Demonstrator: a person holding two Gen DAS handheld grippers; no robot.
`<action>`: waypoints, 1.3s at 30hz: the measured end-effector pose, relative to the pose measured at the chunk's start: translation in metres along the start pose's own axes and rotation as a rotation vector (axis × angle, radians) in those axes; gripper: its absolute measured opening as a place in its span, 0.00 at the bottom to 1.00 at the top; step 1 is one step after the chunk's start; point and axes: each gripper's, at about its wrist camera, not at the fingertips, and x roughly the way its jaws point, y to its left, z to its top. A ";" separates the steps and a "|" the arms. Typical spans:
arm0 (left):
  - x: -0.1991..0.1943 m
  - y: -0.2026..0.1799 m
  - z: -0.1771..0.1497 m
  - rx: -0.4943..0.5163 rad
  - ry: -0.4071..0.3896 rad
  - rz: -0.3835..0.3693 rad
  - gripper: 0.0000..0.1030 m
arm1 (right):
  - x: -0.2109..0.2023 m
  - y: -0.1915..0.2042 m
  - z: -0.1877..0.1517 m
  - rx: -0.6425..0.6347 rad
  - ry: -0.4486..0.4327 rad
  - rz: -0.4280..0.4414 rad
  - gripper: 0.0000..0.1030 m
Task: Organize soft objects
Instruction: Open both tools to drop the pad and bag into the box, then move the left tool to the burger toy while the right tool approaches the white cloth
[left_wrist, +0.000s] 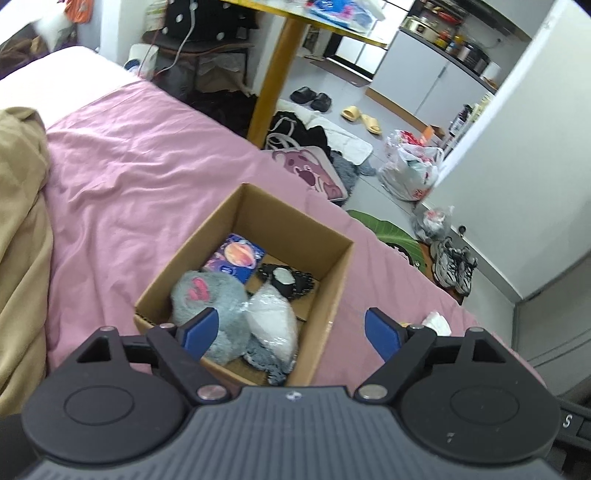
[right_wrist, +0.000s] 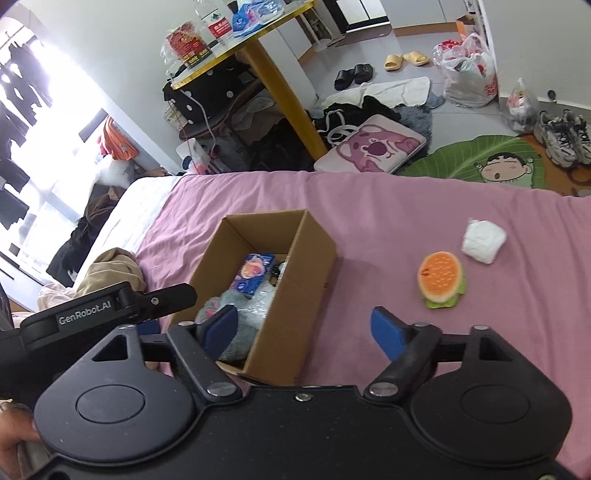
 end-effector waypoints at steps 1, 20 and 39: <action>-0.001 -0.004 -0.001 0.010 -0.001 0.000 0.84 | -0.002 -0.003 0.001 -0.001 0.001 -0.005 0.78; 0.013 -0.064 -0.009 0.131 -0.001 -0.020 0.89 | -0.028 -0.077 0.025 0.104 -0.101 -0.074 0.89; 0.096 -0.133 -0.031 0.197 0.086 -0.058 0.89 | -0.008 -0.152 0.023 0.345 -0.131 -0.074 0.88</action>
